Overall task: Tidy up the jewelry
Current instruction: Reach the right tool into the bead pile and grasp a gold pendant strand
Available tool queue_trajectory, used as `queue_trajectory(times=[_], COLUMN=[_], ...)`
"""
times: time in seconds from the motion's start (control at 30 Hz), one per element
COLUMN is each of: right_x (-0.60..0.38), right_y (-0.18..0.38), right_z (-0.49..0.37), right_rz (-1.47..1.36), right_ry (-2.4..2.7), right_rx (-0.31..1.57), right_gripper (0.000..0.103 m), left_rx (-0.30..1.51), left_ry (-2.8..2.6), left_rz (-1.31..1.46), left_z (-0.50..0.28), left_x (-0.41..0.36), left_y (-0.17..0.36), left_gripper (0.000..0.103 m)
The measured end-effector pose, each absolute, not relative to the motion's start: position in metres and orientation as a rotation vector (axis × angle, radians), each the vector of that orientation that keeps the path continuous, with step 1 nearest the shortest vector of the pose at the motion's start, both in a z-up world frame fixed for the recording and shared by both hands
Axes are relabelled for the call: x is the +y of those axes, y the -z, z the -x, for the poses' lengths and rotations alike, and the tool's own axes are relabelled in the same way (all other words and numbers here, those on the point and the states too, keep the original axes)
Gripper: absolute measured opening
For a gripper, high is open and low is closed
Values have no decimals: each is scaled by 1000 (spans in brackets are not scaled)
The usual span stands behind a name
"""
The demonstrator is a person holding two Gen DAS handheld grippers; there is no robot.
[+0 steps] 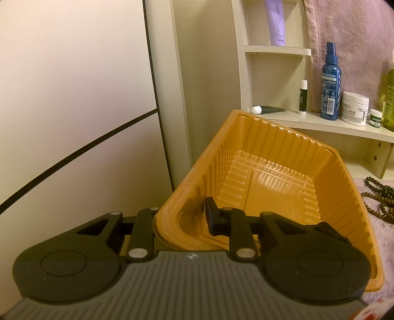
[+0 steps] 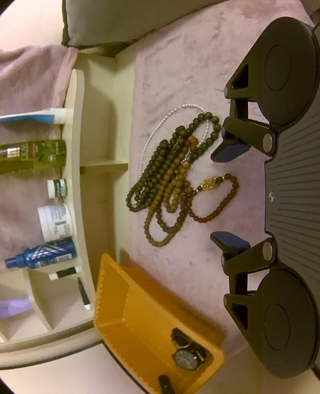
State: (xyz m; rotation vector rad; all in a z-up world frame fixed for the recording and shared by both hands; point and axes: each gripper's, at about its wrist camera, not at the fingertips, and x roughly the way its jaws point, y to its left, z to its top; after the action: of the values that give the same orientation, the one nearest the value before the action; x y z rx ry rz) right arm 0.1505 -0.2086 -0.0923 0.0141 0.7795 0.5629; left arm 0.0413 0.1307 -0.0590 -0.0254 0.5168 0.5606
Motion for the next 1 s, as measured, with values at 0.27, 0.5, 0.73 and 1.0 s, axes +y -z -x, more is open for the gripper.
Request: queue_trajectory(times=[0.27, 0.5, 0.73, 1.0], right_x=[-194, -183, -189, -196], right_y=[101, 100, 97, 73], right_z=[-156, -154, -158, -151], right_rz=[99, 166, 88, -15], right_ry=[-567, -595, -589, -618], right_rx=[749, 731, 766, 739], right_gripper=[50, 18, 16, 16], left_rx=[519, 517, 521, 521], left_ry=[-561, -562, -560, -559], left_rz=[26, 28, 24, 22], left_z=[-42, -42, -42, -43], left_x=[131, 131, 132, 131], left_y=[59, 60, 60, 60], left_gripper=[22, 22, 22, 22])
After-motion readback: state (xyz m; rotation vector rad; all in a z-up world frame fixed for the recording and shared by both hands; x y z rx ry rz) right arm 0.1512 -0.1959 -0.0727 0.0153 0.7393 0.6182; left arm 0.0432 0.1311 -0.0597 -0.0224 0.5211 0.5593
